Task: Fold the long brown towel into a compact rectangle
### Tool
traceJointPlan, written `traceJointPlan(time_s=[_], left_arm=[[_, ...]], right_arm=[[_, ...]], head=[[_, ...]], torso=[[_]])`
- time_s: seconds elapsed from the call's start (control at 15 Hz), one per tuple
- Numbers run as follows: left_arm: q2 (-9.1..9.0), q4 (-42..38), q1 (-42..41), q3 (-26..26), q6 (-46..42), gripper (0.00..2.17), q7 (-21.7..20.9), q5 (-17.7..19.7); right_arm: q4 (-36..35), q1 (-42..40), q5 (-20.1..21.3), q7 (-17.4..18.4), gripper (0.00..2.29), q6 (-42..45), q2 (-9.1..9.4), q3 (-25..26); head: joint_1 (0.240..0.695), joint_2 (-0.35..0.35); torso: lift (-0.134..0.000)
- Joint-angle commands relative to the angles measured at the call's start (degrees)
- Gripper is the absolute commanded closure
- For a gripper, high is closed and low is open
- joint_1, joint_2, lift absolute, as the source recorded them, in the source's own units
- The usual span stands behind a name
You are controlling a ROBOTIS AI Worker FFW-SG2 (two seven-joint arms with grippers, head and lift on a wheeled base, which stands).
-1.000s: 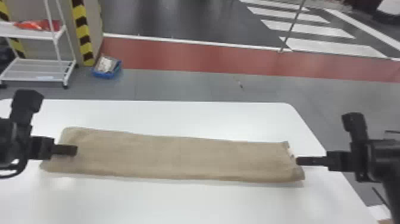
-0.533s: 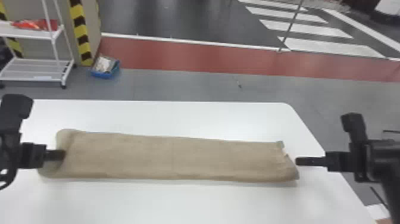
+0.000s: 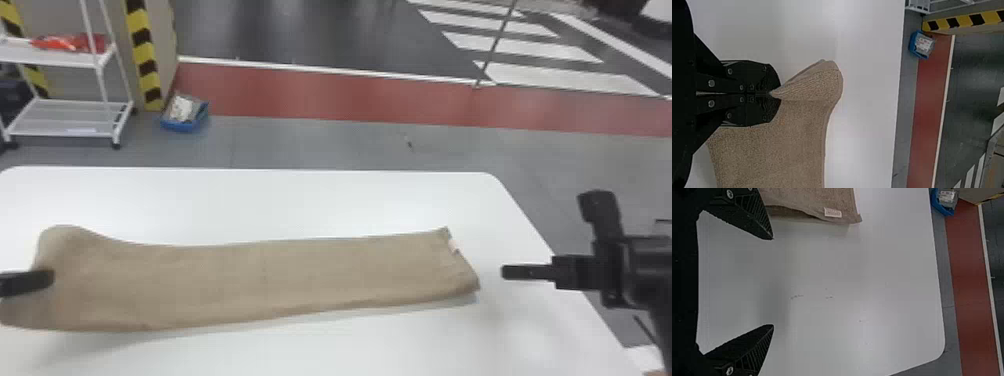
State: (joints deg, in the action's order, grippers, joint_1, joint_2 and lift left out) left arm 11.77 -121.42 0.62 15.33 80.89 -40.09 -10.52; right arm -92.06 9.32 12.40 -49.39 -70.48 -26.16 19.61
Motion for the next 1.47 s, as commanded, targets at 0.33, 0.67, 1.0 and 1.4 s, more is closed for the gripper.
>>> traceJointPlan(time_s=[0.33, 0.67, 1.0, 1.4], left_arm=[[2.73, -12.6, 0.1, 3.7, 9.1, 1.47, -3.2, 2.0], [-1.05, -22.0, 6.2, -13.0, 9.1, 1.47, 0.5, -1.3], [-9.13, -21.8, 9.7, -30.4, 9.1, 1.47, 1.4, -9.1], [-11.92, -17.1, 10.0, -41.9, 9.1, 1.47, 2.1, -13.6]], right_arm=[[0.3, -0.3, -0.4, 0.0, 0.09, 0.7, 0.67, 0.1], [-0.2, -1.0, -0.4, 0.0, 0.09, 0.6, 0.50, 0.6], [-3.3, -2.5, -1.6, -0.3, 0.09, -1.2, 0.32, 2.1], [-6.0, -4.5, -3.1, -0.5, 0.09, -1.9, 0.32, 3.9]], head=[[0.695, -0.151], [0.695, -0.222], [0.695, -0.350], [0.695, -0.350]], torso=[[-0.124], [-0.124], [-0.124], [-0.124]])
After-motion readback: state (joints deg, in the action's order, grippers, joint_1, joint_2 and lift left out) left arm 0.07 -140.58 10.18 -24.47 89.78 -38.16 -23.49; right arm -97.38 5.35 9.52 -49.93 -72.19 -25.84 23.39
